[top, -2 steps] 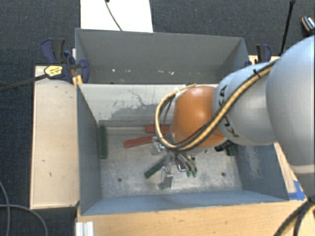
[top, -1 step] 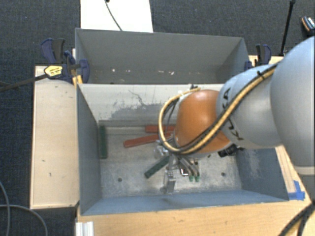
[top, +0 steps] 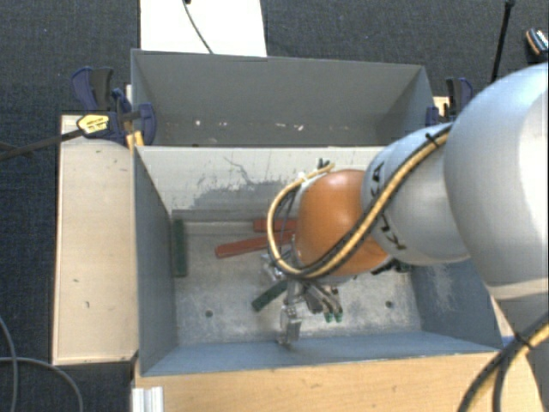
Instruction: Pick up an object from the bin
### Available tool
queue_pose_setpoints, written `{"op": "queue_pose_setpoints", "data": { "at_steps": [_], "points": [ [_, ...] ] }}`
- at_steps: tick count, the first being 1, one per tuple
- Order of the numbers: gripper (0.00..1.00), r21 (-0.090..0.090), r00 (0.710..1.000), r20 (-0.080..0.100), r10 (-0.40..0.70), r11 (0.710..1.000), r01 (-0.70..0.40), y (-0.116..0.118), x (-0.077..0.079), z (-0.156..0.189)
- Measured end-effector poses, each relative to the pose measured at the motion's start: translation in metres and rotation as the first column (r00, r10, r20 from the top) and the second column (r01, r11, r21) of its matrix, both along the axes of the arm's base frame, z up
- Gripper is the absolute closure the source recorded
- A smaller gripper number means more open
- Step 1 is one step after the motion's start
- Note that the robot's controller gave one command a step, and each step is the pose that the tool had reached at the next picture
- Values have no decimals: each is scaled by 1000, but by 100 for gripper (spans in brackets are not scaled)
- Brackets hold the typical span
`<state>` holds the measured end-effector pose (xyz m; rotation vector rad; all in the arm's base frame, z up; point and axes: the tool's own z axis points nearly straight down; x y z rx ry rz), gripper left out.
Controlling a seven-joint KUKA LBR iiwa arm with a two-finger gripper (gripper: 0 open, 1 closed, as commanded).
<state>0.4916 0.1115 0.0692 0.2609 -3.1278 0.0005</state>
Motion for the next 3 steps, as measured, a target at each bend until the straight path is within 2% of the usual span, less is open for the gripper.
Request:
{"op": "queue_pose_setpoints", "data": {
  "at_steps": [1, 2, 3],
  "points": [
    [0, 2, 994, 3, -111, 994, 111, -12, -7, 2],
    [100, 1, 994, -1, -113, 994, 113, -13, -8, 1],
    [100, 4, 993, 11, -113, 994, 113, -12, -6, 70]
  ]
}}
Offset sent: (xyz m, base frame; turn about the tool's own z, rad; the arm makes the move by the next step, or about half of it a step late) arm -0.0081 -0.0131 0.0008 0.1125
